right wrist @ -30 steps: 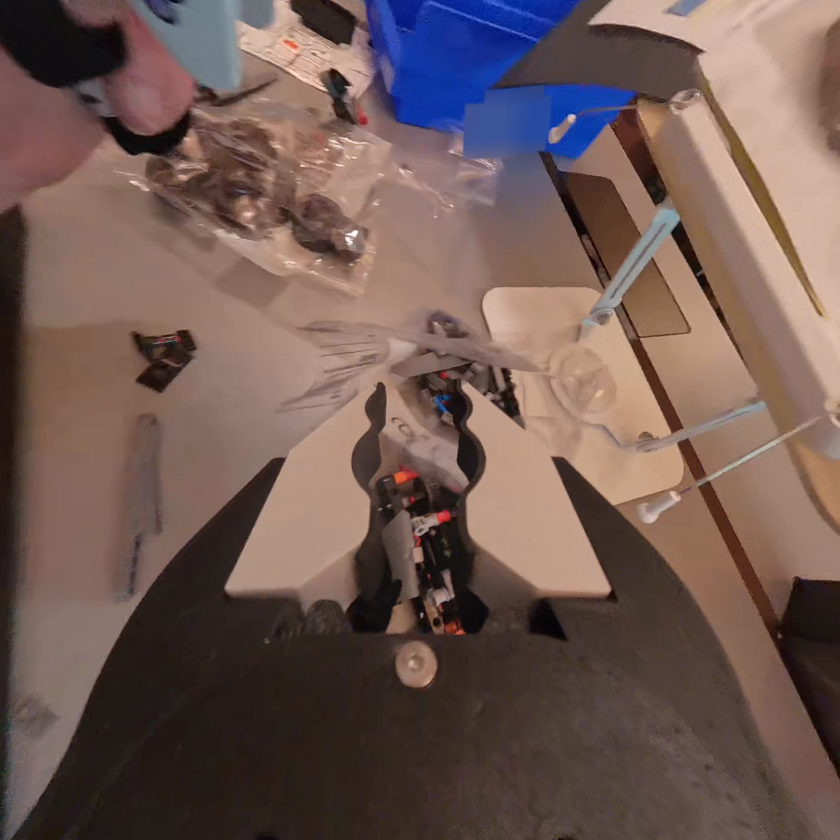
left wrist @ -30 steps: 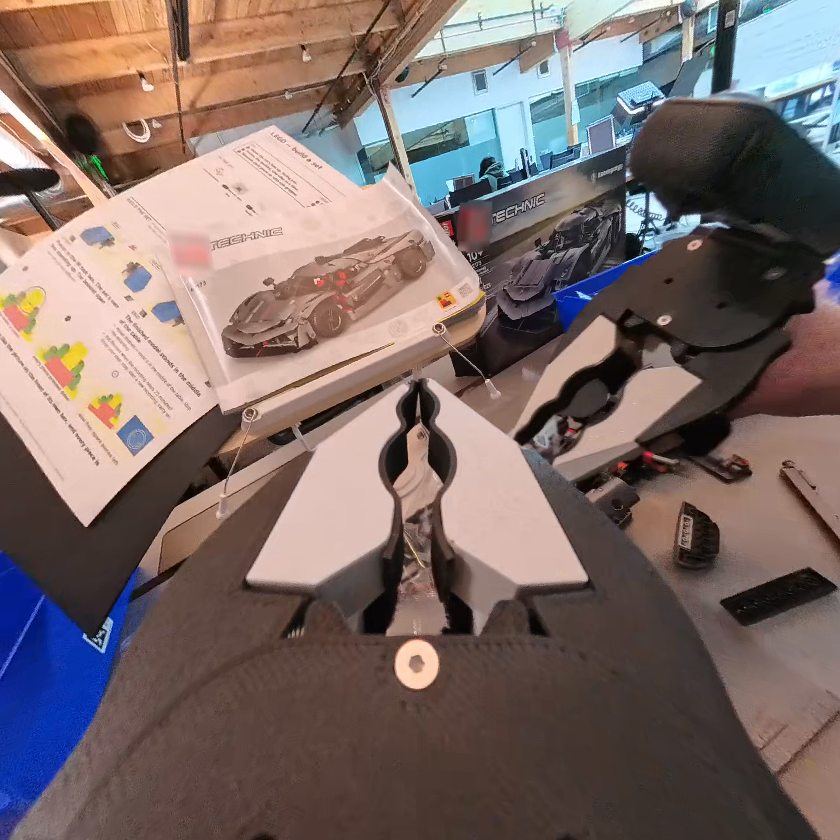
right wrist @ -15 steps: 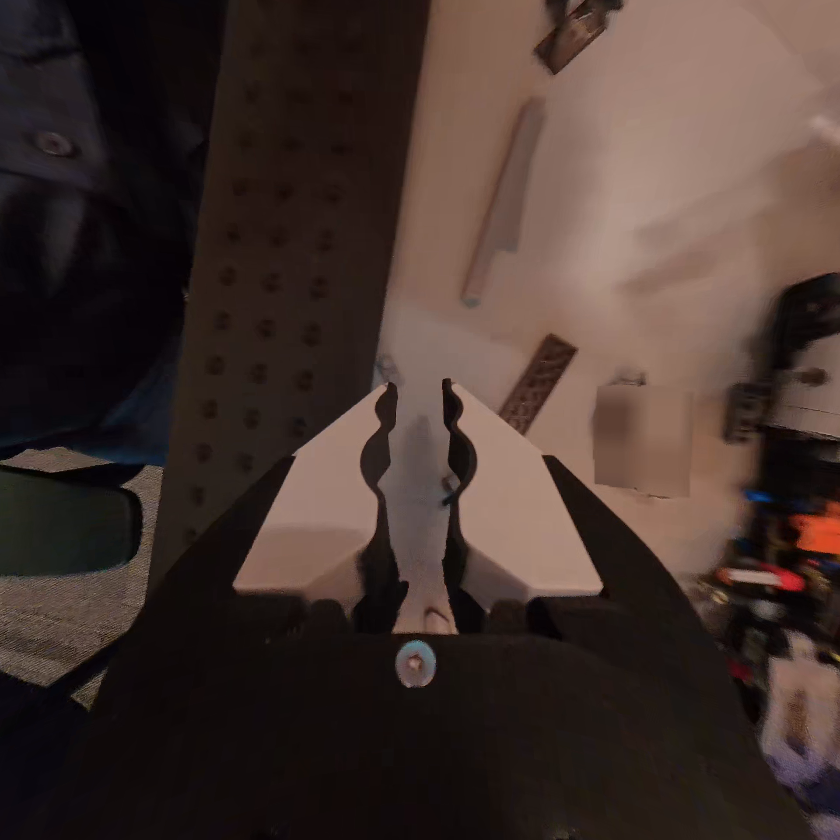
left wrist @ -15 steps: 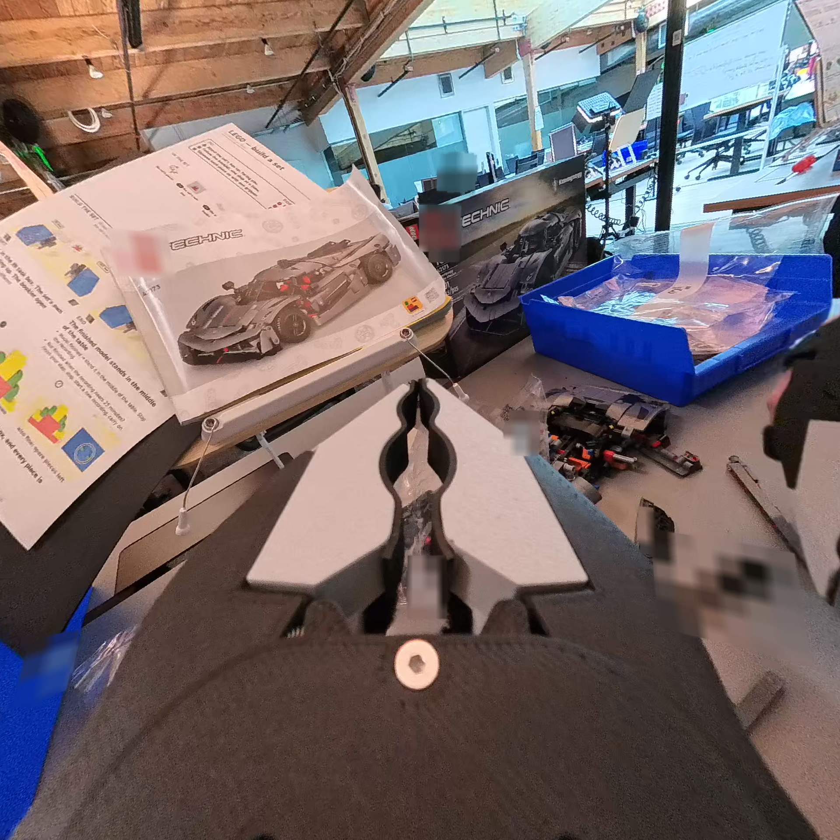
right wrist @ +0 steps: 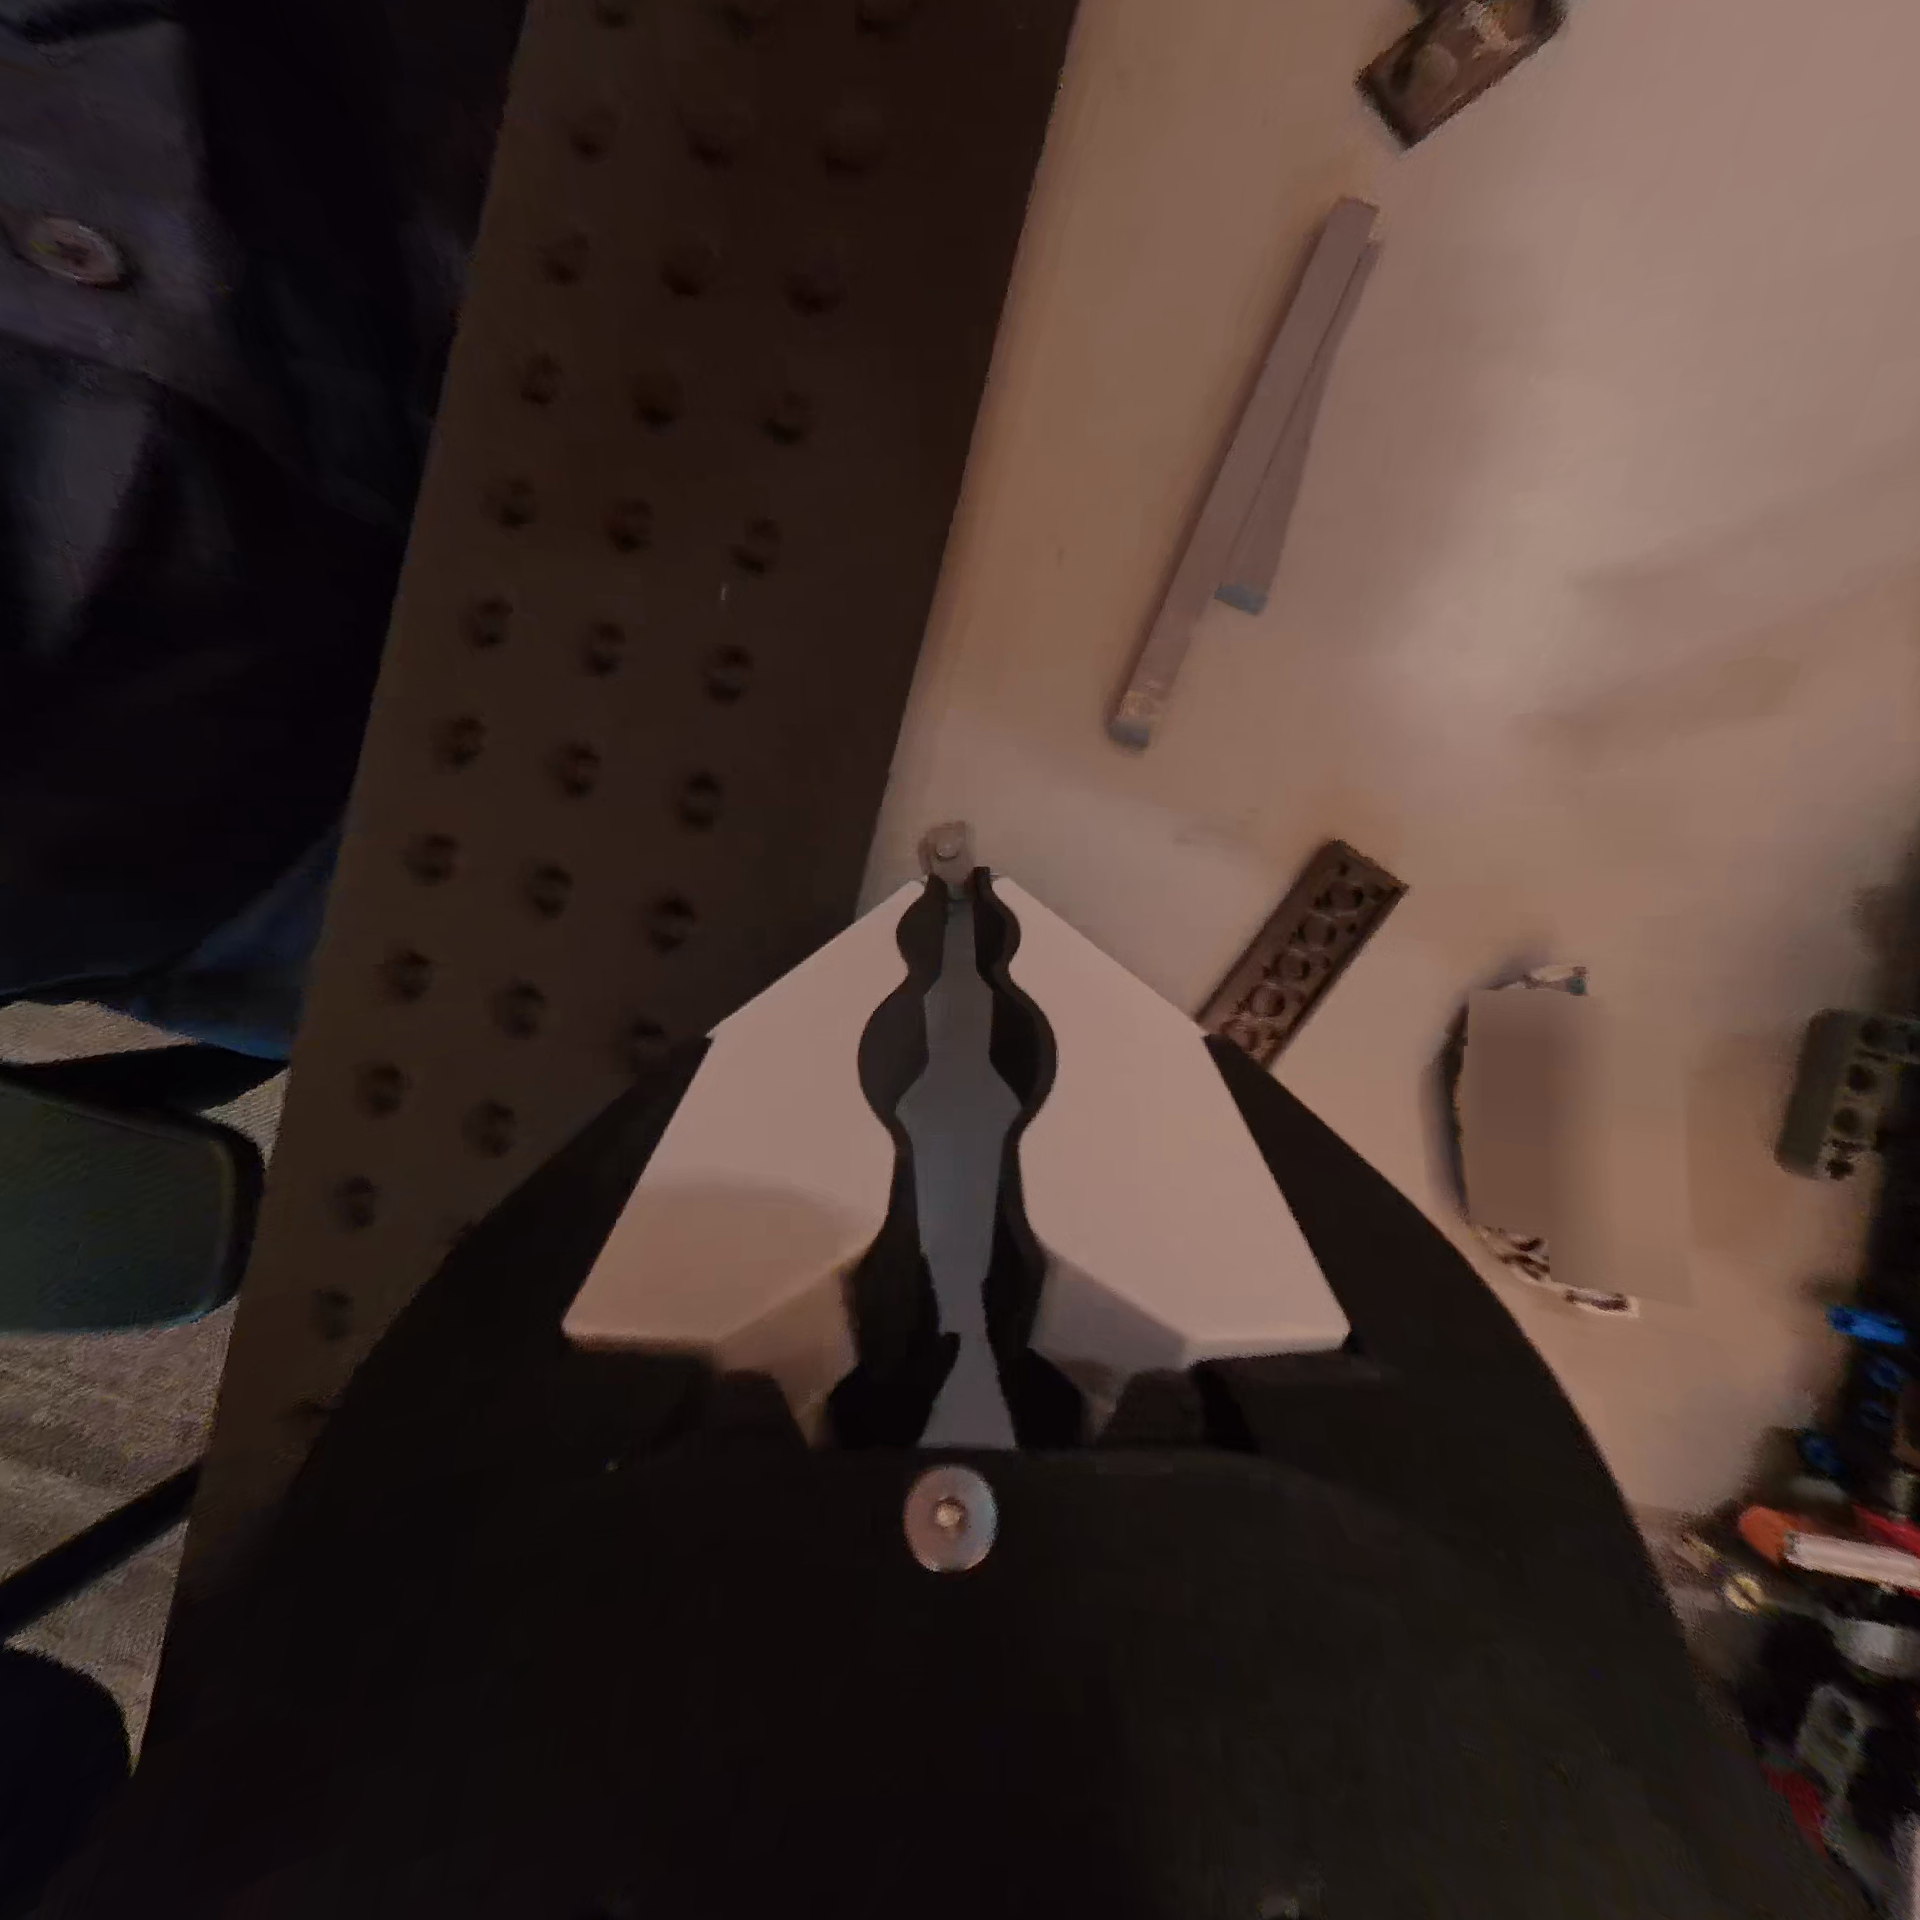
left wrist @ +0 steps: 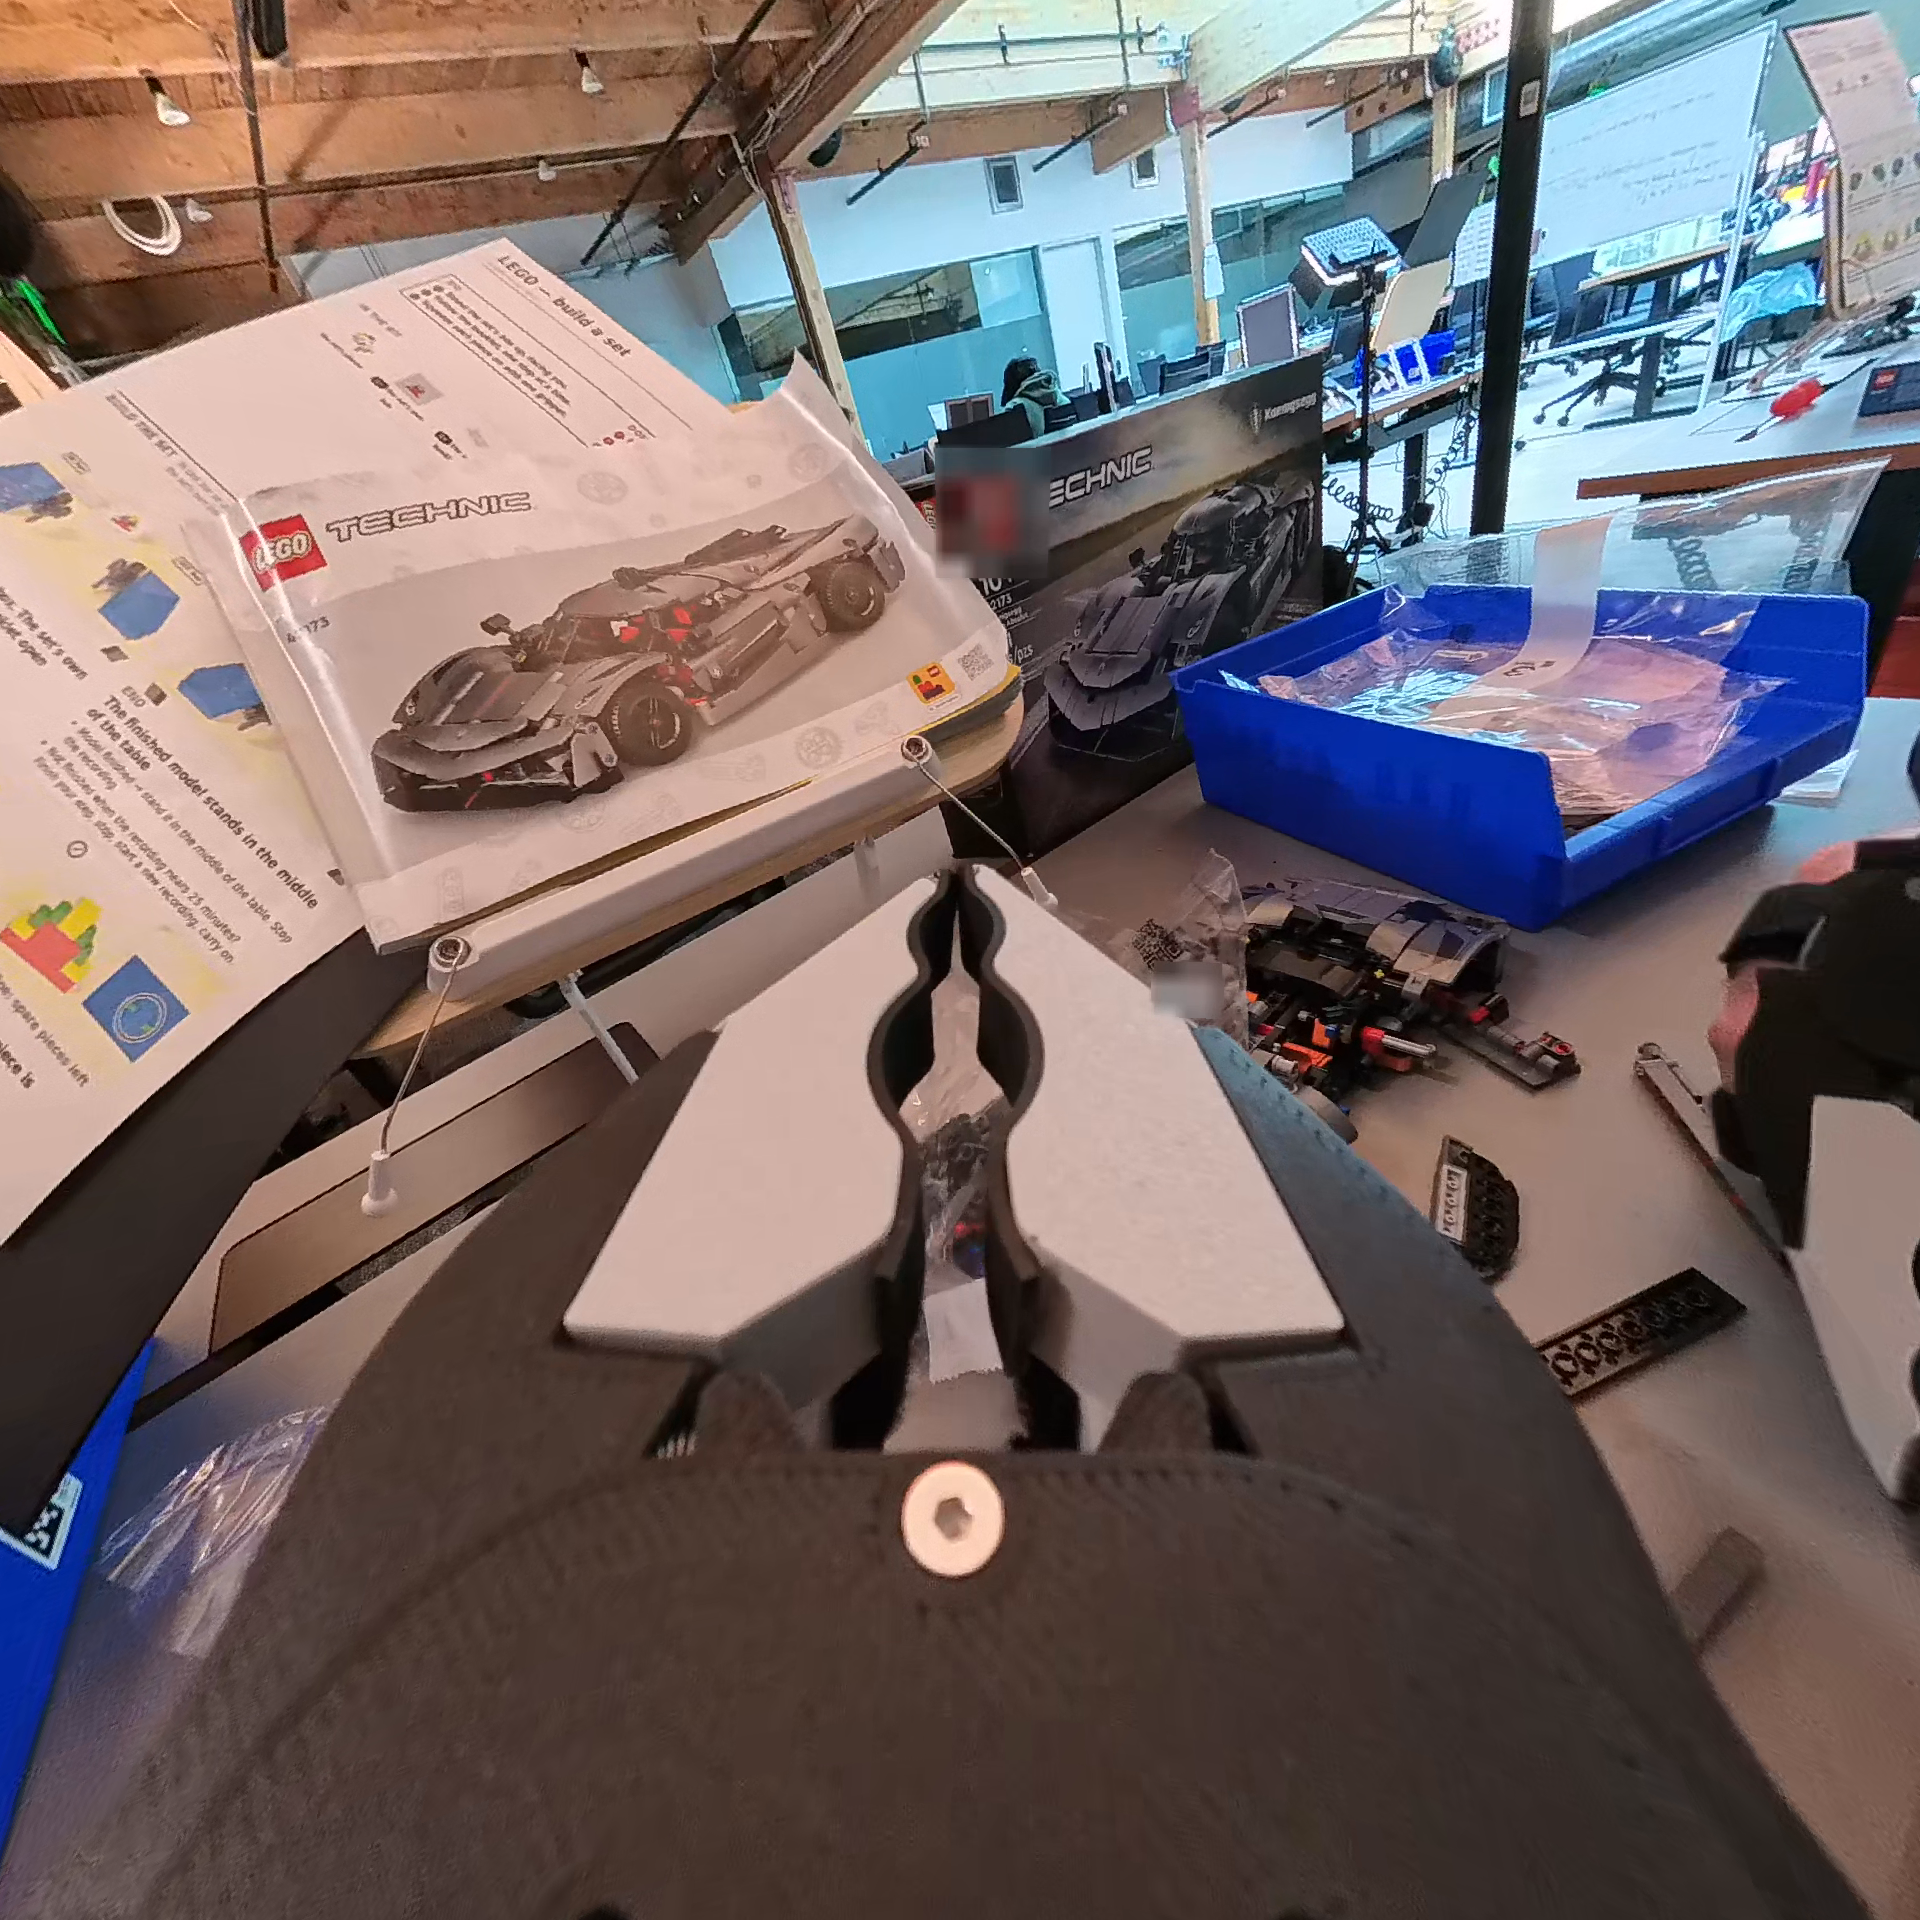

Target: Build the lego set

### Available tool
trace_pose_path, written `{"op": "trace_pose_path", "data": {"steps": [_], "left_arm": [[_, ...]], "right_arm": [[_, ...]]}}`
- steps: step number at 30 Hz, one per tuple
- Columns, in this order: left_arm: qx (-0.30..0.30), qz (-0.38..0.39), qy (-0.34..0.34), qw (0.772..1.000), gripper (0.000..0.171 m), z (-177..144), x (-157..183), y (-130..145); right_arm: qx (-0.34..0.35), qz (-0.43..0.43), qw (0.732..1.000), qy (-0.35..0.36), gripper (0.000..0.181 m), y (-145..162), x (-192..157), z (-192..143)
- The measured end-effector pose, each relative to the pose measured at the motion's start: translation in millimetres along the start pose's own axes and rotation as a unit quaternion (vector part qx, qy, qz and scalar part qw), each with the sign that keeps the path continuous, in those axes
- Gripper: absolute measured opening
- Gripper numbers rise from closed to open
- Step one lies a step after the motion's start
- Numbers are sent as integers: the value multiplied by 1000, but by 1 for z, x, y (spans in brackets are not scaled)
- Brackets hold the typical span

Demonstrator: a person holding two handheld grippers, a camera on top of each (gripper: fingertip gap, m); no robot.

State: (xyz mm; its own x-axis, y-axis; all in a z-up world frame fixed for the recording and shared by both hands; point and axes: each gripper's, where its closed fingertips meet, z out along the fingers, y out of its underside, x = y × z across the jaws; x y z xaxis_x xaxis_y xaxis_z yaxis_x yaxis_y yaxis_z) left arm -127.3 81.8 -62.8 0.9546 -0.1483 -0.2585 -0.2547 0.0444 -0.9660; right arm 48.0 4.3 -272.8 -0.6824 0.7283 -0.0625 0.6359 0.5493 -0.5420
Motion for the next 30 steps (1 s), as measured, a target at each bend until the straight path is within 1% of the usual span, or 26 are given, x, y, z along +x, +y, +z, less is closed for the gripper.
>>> {"op": "trace_pose_path", "data": {"steps": [2, 4, 6, 8, 9, 11, 12, 13, 15, 18, 20, 21, 22, 24, 26, 27, 30], "left_arm": [[-1, -2, -1, 1000, 0, 0, -1, 1], [1, -3, -3, 1000, 0, 0, -2, 1], [0, -5, -3, 1000, 0, 0, -2, 1], [-2, -6, -3, 1000, 0, 1, -3, 3], [-3, -7, -4, 1000, 0, 1, -3, 4], [-5, -9, -6, 1000, 0, 1, -5, 6], [-5, -10, -7, 1000, 0, 1, -6, 6], [-6, -13, -7, 1000, 0, 0, -7, 7], [-2, -18, -8, 1000, 0, -1, -9, 6], [4, -26, -5, 1000, 0, -4, -10, 3], [7, -27, -1, 1000, 0, -4, -8, 1], [7, -26, 1, 1000, 0, -5, -6, 0], [6, -26, 4, 1000, 0, -4, -5, 0], [5, -24, 11, 1000, 0, -4, 0, -1], [5, -18, 13, 1000, 0, -3, 3, -3], [5, -17, 16, 1000, 0, -3, 5, -3], [2, -13, 21, 1000, 0, 0, 9, -2]], "right_arm": [[26, 1, 998, 53, 3, -12, 20, -13], [87, -10, 990, 106, 3, -43, 40, -38], [121, -23, 976, 181, 3, -72, 69, -65], [134, -19, 966, 221, 3, -93, 99, -83], [135, -9, 961, 240, 3, -98, 118, -88], [113, 12, 952, 284, 4, -97, 157, -91], [94, 28, 950, 295, 16, -93, 171, -88], [89, 38, 950, 295, 27, -93, 177, -86], [116, 25, 946, 300, 24, -103, 173, -90], [111, 0, 935, 337, 21, -99, 157, -107], [103, 7, 937, 335, 17, -83, 140, -121], [91, 14, 937, 338, 16, -70, 131, -129], [74, 20, 944, 320, 17, -55, 116, -133], [26, 52, 963, 263, 16, -14, 83, -132], [-40, 100, 972, 210, 21, 39, 53, -126], [-69, 115, 973, 186, 20, 63, 39, -122], [-117, 170, 965, 160, 21, 120, 17, -115]]}}
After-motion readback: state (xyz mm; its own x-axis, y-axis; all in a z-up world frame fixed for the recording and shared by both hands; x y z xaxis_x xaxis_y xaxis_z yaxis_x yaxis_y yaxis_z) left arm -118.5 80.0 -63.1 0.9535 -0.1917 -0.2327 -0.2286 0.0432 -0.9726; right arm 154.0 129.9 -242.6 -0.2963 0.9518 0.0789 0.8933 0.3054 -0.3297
